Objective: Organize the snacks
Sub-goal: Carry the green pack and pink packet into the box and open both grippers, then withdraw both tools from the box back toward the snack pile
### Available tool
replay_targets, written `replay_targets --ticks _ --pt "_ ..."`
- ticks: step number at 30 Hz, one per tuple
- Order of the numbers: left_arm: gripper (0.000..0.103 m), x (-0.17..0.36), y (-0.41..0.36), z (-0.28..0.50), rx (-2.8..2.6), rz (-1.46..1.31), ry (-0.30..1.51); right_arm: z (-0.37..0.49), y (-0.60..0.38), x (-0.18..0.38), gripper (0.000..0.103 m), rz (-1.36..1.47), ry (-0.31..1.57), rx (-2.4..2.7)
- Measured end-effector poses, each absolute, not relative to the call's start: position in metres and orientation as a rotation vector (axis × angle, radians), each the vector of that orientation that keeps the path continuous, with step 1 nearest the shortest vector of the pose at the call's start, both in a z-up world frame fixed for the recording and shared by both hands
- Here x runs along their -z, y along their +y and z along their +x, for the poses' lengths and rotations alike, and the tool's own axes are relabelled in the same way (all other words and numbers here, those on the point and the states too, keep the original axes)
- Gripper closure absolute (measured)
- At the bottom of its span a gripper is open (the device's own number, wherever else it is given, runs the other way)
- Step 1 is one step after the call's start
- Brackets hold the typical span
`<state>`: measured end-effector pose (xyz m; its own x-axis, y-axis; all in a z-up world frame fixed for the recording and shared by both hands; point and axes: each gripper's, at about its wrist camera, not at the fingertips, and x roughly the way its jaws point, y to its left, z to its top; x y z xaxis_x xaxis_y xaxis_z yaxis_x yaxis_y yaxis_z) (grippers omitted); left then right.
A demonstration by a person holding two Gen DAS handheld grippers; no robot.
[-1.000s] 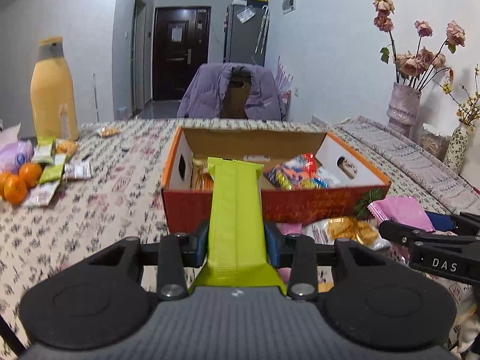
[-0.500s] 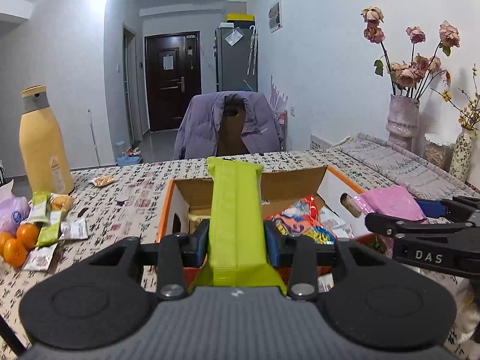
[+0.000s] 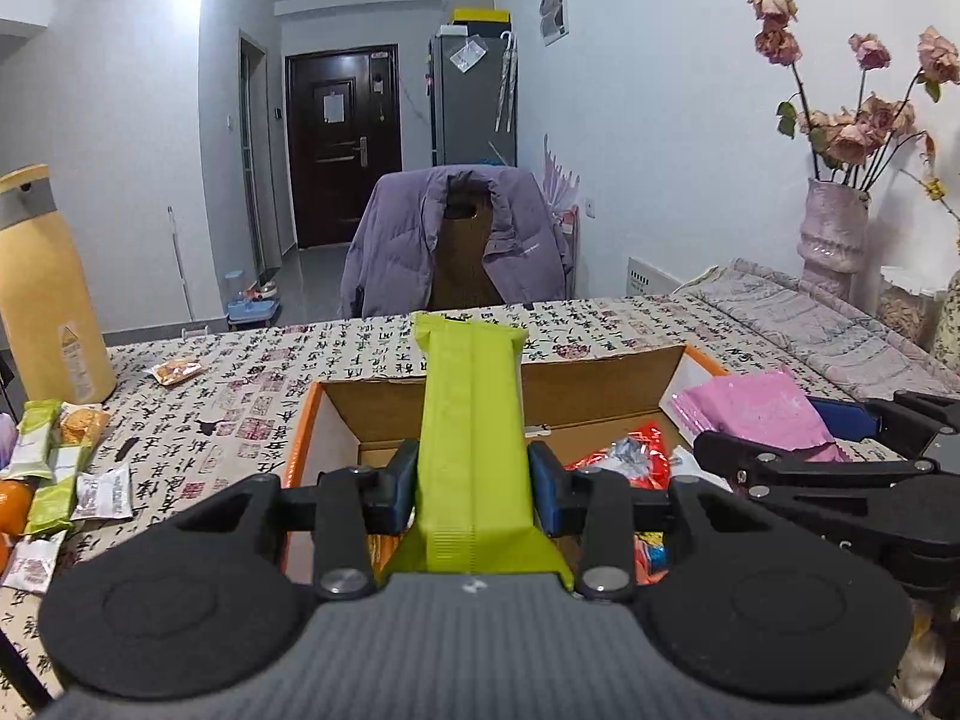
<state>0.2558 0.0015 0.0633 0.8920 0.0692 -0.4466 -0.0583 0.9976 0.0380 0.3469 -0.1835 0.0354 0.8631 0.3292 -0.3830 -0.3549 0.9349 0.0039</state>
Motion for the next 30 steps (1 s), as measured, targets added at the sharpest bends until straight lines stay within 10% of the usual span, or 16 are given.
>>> replay_targets --ticks 21,27,30 --pt "0.062 -0.023 0.024 0.284 -0.084 -0.013 0.503 0.368 -0.185 -0.003 0.028 -0.026 0.434 -0.347" --pt "0.001 -0.028 0.03 0.275 -0.101 -0.042 0.423 0.366 -0.191 -0.002 0.0 0.008 0.416 -0.356" --pt "0.0 -0.031 0.031 0.271 -0.104 -0.052 0.396 0.365 -0.19 -0.002 0.0 0.002 0.411 -0.338"
